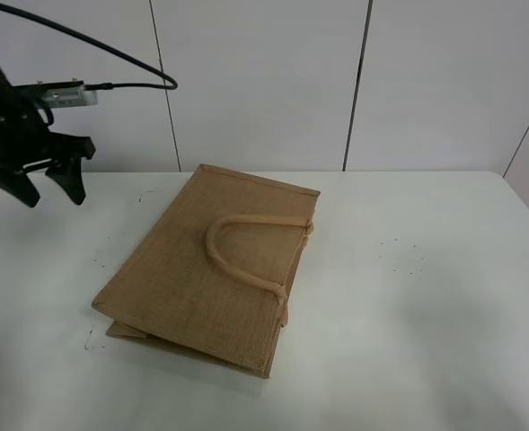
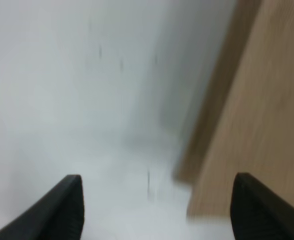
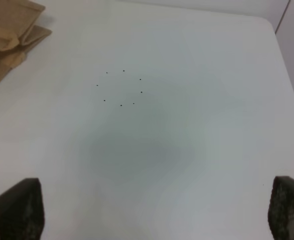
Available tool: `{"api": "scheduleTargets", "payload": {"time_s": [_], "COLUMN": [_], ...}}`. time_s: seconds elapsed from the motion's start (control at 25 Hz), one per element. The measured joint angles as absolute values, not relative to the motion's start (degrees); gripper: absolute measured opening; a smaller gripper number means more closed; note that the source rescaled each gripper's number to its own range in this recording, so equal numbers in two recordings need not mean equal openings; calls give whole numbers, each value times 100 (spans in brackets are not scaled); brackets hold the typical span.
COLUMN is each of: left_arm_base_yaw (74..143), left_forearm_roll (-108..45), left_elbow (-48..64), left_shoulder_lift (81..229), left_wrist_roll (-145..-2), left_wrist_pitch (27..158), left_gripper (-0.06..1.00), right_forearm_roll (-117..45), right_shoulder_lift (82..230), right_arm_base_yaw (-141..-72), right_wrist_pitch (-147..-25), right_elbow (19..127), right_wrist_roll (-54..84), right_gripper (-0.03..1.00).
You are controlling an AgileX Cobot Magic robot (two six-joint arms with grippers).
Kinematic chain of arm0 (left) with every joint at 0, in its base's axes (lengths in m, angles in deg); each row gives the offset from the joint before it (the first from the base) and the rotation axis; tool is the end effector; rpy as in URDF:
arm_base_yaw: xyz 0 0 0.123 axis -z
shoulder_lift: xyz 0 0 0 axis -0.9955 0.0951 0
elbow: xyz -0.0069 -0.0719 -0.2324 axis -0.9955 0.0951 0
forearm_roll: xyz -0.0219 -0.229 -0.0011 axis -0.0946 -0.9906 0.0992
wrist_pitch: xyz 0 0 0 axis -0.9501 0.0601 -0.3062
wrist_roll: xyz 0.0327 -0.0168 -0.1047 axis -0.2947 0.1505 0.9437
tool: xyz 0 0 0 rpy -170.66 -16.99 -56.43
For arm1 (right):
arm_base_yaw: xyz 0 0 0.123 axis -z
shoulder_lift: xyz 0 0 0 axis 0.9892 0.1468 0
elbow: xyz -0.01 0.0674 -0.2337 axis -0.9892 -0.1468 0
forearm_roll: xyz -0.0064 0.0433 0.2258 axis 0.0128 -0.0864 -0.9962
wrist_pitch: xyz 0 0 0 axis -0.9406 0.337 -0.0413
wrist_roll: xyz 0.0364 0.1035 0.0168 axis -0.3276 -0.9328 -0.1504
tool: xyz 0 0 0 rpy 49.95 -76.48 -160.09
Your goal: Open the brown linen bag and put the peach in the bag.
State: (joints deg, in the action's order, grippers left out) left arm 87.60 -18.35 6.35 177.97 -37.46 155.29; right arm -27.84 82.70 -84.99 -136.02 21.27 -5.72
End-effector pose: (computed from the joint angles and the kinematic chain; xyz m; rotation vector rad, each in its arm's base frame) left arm 0.3180 -0.0177 0.2335 0.0157 2.9131 -0.0263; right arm 0.0370 0.0016 0.2594 -0.1009 2.0136 0.0040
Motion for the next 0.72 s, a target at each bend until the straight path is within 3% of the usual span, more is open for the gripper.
{"api": "scheduleTargets", "payload": {"time_s": [0.48, 0.72], "left_arm_base_yaw": [8760, 8760], "left_forearm_roll": [-1634, -1701], "left_elbow": [4539, 5587], "left_shoulder_lift": [14414, 12806], "left_wrist_roll": [-3781, -3802], "left_wrist_pitch": [15523, 15115], "left_gripper": [85, 85], "right_forearm_roll": [-2784, -2784], "right_shoulder_lift": [8270, 8270], "right_arm_base_yaw": [-8499, -8499], "right_wrist_pitch": [-13602, -13602], "right_elbow": [2127, 2127], "right_wrist_roll": [-572, -572], "right_gripper": [100, 100]}}
